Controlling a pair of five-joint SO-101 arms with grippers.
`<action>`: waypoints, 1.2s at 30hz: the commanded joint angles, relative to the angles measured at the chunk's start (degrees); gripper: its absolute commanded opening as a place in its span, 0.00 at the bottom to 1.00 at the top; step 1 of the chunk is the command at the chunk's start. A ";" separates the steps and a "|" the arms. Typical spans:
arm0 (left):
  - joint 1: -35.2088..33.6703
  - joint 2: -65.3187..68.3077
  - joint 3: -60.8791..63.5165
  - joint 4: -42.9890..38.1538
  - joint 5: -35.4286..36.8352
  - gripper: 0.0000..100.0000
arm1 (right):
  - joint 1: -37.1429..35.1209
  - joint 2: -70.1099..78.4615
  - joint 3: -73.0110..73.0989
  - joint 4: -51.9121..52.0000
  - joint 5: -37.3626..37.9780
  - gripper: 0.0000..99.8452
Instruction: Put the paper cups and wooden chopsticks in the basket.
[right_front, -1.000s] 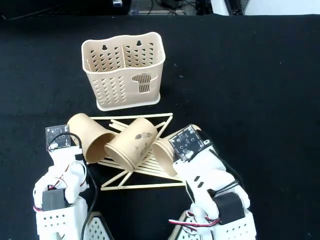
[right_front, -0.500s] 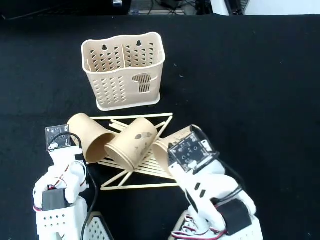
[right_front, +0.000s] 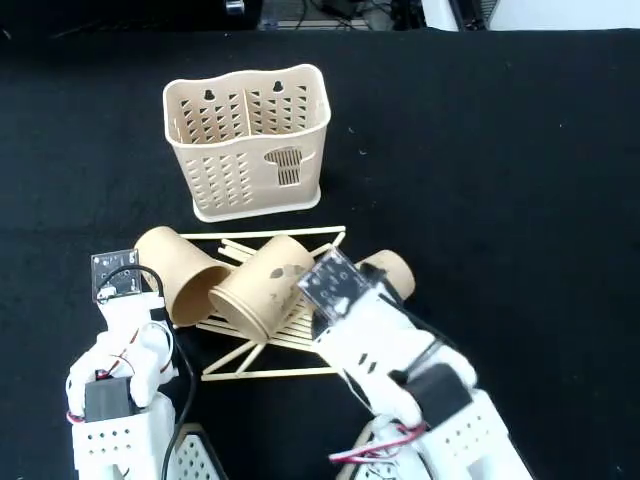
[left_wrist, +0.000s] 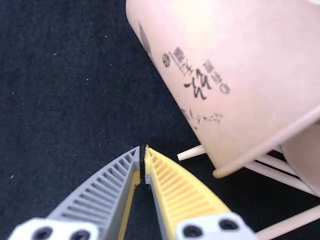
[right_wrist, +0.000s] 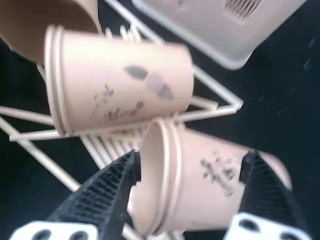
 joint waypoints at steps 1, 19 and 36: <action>0.31 -0.18 0.92 -0.79 0.35 0.03 | -0.09 6.55 -3.38 -2.29 -0.53 0.33; 0.31 -0.18 0.92 -0.79 0.35 0.03 | 35.78 -6.29 1.10 -2.90 16.97 0.02; 0.40 -0.18 0.92 -0.79 0.35 0.03 | 50.29 -10.24 -8.57 -5.45 8.79 0.01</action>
